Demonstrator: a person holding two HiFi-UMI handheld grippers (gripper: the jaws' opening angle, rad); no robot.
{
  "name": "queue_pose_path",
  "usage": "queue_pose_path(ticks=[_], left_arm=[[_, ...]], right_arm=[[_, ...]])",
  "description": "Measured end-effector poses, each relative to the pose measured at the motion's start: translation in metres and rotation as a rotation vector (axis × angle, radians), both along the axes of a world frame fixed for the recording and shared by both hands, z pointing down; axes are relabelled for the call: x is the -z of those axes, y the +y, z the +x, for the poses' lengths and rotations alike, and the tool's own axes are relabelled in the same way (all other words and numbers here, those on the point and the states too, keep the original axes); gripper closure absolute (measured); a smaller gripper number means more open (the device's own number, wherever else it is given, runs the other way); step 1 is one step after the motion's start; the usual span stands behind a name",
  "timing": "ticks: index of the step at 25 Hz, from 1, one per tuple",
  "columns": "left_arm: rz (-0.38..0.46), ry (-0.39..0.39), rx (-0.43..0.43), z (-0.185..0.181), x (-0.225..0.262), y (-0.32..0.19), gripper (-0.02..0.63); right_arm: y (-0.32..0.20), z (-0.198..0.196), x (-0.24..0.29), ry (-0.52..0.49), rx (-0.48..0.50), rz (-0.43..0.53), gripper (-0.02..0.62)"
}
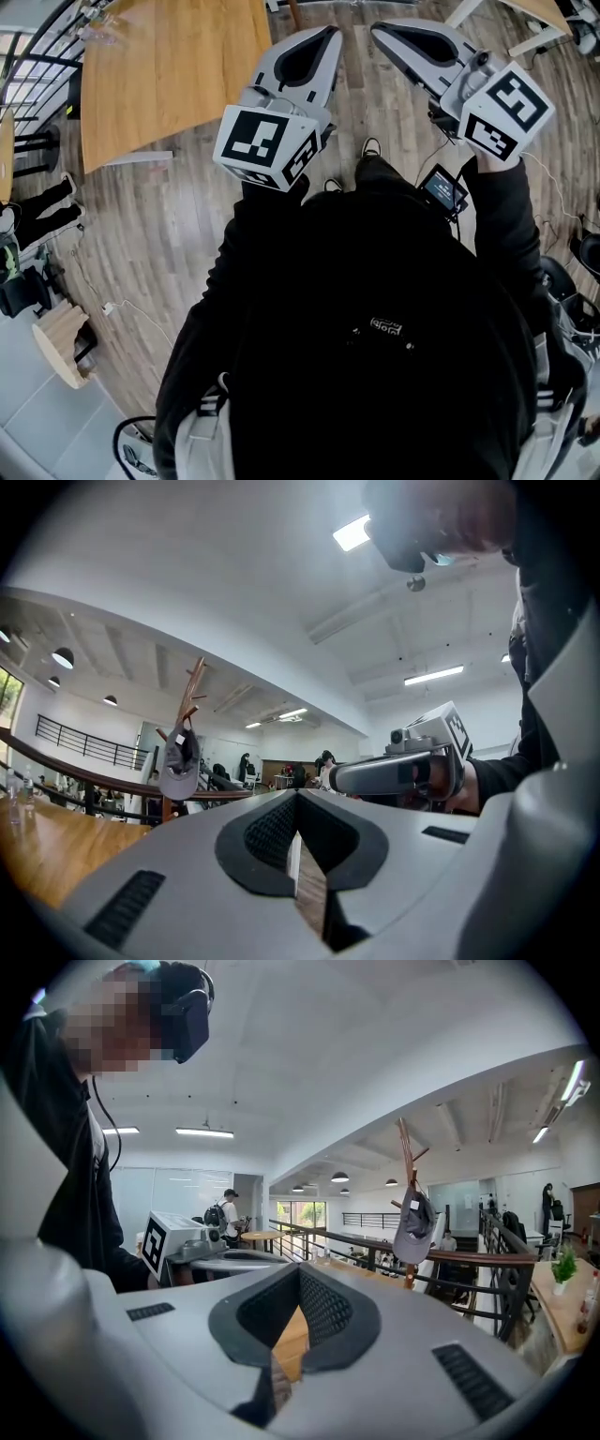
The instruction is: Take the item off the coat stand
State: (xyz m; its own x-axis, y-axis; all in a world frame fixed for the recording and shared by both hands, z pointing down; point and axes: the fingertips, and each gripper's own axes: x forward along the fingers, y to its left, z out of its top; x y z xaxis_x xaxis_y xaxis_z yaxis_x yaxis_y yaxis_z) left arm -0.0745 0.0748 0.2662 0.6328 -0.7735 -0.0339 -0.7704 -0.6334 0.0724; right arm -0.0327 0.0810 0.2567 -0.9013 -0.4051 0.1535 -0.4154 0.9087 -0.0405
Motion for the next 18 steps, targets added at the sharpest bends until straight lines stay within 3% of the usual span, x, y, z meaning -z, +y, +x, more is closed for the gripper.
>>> queue_pose_path(ticks=[9, 18], left_arm=[[0.0, -0.015, 0.016, -0.013, -0.003, -0.068, 0.606], [0.0, -0.02, 0.036, 0.006, -0.002, -0.163, 0.606]], right_arm=[[-0.068, -0.014, -0.001, -0.015, 0.03, 0.003, 0.581], [-0.164, -0.004, 0.004, -0.026, 0.075, 0.01, 0.581]])
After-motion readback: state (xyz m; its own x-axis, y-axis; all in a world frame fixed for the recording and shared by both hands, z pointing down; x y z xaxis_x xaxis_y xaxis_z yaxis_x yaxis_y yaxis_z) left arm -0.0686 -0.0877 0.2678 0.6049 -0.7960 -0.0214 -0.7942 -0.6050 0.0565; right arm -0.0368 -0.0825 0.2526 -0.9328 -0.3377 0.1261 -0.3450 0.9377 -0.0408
